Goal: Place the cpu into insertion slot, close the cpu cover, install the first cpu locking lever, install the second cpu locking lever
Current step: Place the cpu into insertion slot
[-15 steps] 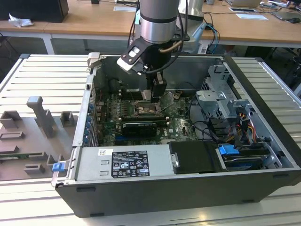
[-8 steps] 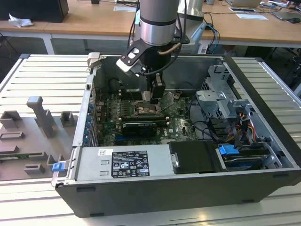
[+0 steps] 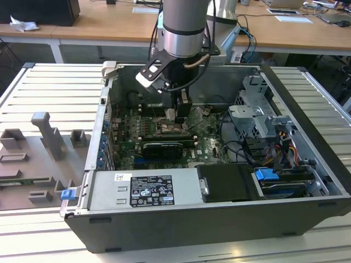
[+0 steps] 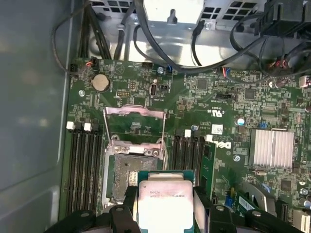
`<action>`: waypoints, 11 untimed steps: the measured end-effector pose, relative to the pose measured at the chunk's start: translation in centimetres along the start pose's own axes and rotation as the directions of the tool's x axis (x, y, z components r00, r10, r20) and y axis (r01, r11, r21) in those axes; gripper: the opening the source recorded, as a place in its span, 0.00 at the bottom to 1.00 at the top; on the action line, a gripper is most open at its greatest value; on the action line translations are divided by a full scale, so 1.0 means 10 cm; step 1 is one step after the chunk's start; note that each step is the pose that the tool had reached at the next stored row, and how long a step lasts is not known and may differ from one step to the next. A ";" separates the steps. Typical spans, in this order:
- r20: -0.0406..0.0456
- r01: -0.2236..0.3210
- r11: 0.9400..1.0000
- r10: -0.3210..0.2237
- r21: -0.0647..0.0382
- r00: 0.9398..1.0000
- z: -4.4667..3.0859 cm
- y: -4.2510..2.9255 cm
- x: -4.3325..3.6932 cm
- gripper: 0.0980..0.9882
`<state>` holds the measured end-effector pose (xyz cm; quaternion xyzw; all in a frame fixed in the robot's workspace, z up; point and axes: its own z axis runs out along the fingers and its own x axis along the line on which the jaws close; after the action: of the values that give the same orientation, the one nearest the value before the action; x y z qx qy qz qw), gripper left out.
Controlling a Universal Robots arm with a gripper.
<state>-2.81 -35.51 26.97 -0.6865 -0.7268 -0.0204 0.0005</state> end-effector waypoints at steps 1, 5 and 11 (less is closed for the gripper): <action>0.000 -0.007 1.000 0.007 0.000 1.000 0.016 0.000 -0.001 0.50; -0.004 -0.013 1.000 0.013 -0.001 1.000 0.090 -0.003 0.014 0.50; -0.009 -0.013 1.000 0.013 -0.001 1.000 0.138 -0.004 0.024 0.50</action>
<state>-2.82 -35.24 25.59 -0.6910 -0.7225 -0.0237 0.0036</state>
